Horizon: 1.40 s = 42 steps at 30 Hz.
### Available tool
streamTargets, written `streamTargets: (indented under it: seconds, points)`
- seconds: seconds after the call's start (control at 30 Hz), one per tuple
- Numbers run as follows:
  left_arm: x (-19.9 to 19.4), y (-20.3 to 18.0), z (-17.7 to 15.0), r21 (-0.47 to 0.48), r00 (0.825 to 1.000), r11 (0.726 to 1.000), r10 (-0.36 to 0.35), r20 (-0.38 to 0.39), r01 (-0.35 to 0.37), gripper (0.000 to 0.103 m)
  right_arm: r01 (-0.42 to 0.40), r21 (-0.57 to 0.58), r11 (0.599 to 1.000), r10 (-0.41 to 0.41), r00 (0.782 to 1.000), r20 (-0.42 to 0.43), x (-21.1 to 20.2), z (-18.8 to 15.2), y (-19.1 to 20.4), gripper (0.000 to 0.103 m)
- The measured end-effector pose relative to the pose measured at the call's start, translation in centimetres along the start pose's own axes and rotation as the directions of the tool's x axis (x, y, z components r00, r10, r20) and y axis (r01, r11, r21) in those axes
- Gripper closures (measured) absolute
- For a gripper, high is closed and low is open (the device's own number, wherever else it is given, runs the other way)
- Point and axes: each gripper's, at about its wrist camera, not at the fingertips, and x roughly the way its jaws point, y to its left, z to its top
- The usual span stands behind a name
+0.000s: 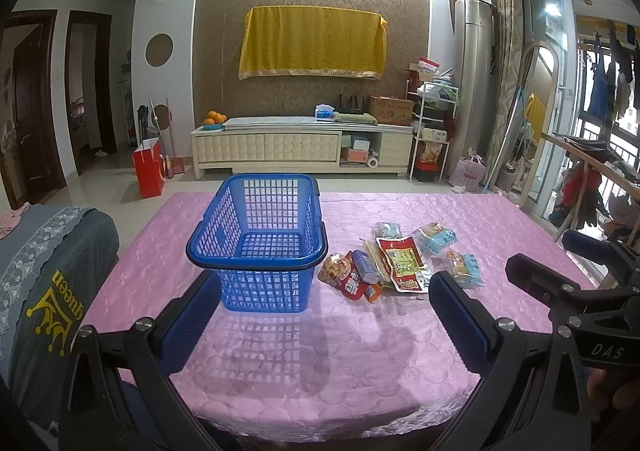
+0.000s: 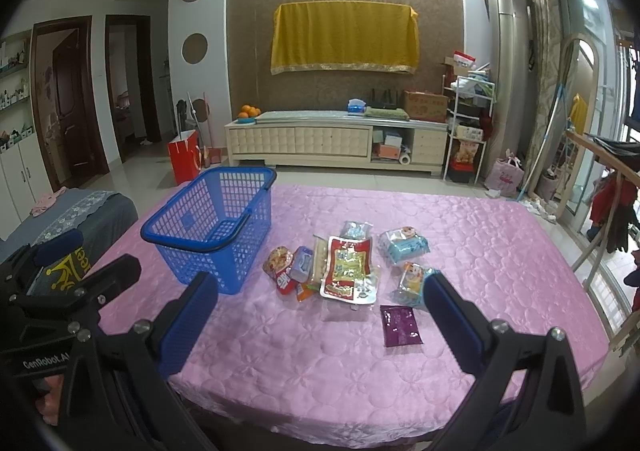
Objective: Organize snacks
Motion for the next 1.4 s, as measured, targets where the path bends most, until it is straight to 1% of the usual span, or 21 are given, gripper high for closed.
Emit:
streamTargets:
  seconds: [0.17, 0.33, 0.5, 0.63, 0.8, 0.87, 1.07, 1.27, 1.4]
  points:
    - [0.1, -0.6, 0.7, 0.013, 1.000, 1.000, -0.007, 0.001, 0.007, 0.001, -0.004, 0.000, 1.000, 0.004, 1.000, -0.006, 0.0, 0.2, -0.4, 0.000]
    - [1.1, -1.7, 1.9, 0.027, 1.000, 0.999, -0.031, -0.008, 0.031, 0.001, 0.019, -0.010, 1.000, -0.019, 1.000, 0.016, -0.2, 1.0, -1.6, 0.000]
    - [3.1, -2.8, 3.6, 0.035, 0.999, 0.998, -0.043, -0.024, 0.043, 0.001, 0.053, -0.029, 0.998, -0.052, 0.999, 0.015, 0.6, 2.0, -3.0, 0.000]
    - [5.0, -4.1, 4.5, 0.039, 0.996, 0.997, -0.068, -0.055, 0.071, 0.001, 0.038, -0.007, 0.999, -0.038, 0.999, 0.003, 1.4, 2.7, -5.1, 0.000]
    - [7.9, -5.8, 5.5, 0.036, 0.990, 0.995, -0.091, -0.106, 0.095, 0.001, 0.006, 0.047, 0.999, -0.003, 0.999, -0.052, 3.3, 3.5, -7.8, 0.000]
    - [9.0, -6.3, 5.8, 0.031, 0.987, 0.994, -0.104, -0.124, 0.108, 0.001, 0.010, 0.058, 0.998, -0.006, 0.998, -0.067, 4.2, 3.6, -8.8, 0.000]
    - [13.2, -7.6, 6.1, 0.027, 0.976, 0.993, -0.106, -0.191, 0.113, 0.001, 0.022, 0.058, 0.998, -0.014, 0.992, -0.128, 7.2, 3.8, -11.1, 0.000]
    - [17.8, -8.9, 5.4, 0.026, 0.959, 0.994, -0.100, -0.264, 0.110, 0.001, 0.037, 0.086, 0.996, -0.017, 0.976, -0.219, 11.1, 3.3, -13.5, 0.000]
    - [21.2, -9.6, 4.8, 0.027, 0.943, 0.994, -0.091, -0.319, 0.105, 0.001, 0.051, 0.101, 0.994, -0.019, 0.956, -0.294, 14.4, 2.9, -14.6, 0.000]
